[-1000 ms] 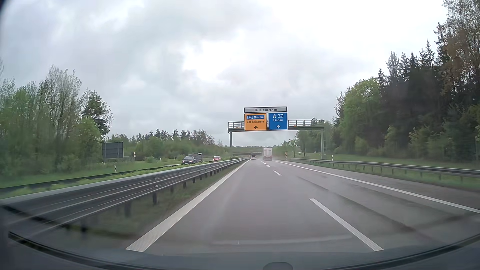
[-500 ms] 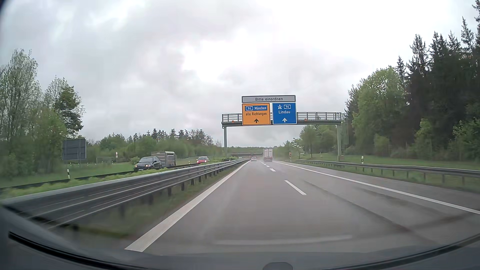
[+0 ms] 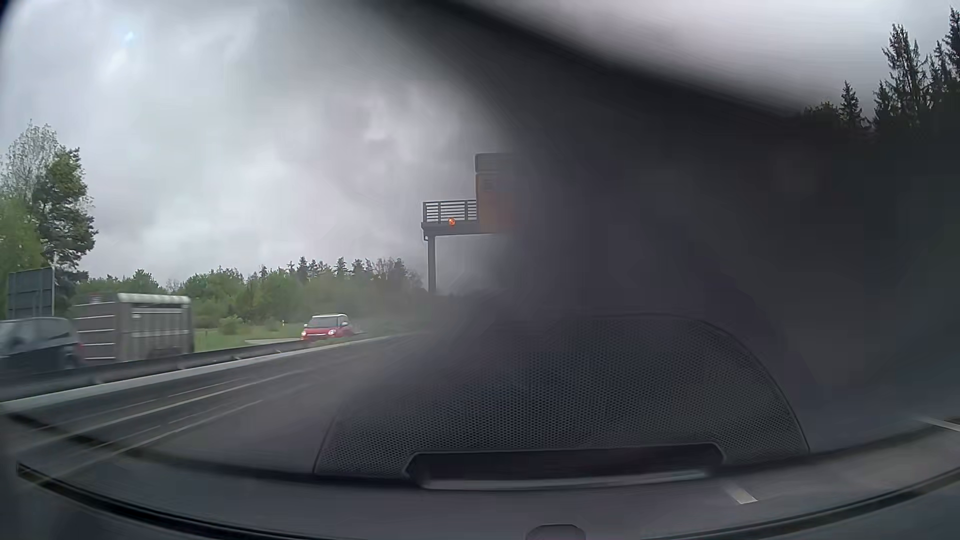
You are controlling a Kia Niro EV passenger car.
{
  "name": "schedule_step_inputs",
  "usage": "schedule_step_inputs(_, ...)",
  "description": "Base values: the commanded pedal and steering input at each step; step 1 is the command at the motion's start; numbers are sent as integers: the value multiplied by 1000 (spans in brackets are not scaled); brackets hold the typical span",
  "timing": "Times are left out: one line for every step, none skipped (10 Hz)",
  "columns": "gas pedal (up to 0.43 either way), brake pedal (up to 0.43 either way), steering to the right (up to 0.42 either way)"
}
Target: Follow the waypoints while adhering to traffic rules and regulations
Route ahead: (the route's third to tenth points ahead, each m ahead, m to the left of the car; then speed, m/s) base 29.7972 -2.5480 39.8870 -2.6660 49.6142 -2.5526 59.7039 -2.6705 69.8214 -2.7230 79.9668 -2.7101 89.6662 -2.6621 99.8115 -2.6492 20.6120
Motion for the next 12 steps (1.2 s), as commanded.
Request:
schedule_step_inputs(311,0,-1)
schedule_step_inputs(299,0,-1)
schedule_step_inputs(280,0,-1)
schedule_step_inputs(268,0,-1)
schedule_step_inputs(260,0,-1)
schedule_step_inputs(260,0,-1)
schedule_step_inputs(260,0,-1)
schedule_step_inputs(260,0,-1)
schedule_step_inputs(260,0,-1)
schedule_step_inputs(260,0,-1)
schedule_step_inputs(248,0,-1)
schedule_step_inputs(248,0,-1)
